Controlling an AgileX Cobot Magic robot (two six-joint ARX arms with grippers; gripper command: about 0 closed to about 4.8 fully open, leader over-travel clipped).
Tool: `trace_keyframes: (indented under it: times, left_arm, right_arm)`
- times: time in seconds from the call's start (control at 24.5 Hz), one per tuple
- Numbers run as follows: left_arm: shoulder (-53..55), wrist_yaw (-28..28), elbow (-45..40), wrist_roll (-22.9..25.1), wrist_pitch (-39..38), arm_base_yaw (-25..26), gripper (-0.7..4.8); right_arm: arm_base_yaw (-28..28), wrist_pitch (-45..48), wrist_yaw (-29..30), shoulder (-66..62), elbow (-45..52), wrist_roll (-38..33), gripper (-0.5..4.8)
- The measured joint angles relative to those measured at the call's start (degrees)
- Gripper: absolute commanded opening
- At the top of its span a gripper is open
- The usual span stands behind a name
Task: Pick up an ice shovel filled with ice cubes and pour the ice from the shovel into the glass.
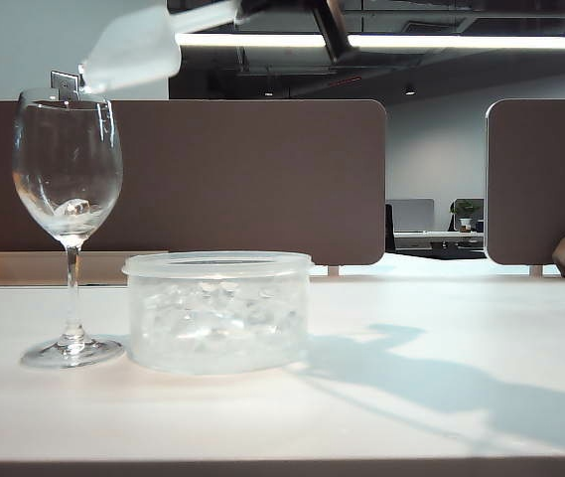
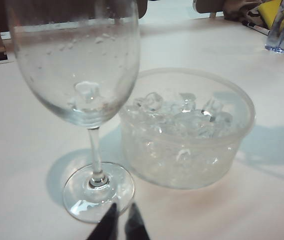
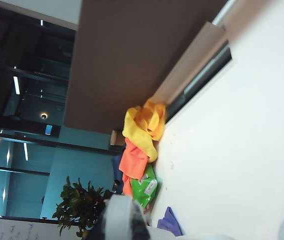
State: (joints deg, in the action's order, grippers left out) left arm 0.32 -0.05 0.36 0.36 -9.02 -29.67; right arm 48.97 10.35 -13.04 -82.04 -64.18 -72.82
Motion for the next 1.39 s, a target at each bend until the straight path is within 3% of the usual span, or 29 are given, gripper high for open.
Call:
trace_keyframes:
  times: [0.57,0.9,1.06,1.39]
  left_arm:
    - [0.00,0.00,0.00,-0.02,0.00,0.00,0.29]
    - [-0.02,0.00,0.00,-0.02,0.00,0.00,0.29]
    - [-0.04,0.00,0.00,-0.02,0.00,0.00,0.29]
    - [-0.04,0.02,0.00,-0.02,0.00,0.00,0.29]
  right_arm:
    - [-0.26,-1.77,-1.49,0.07,-0.66,0.90,-0.02]
    - [-6.05,-5.84,-2.14,4.52,-0.46,6.01,-0.02]
    - [-9.66,-6.56,-0.94,6.73,6.03,6.49,-0.01]
    - [-10.43,-6.51,0.22,4.90,15.74,6.40,-0.01]
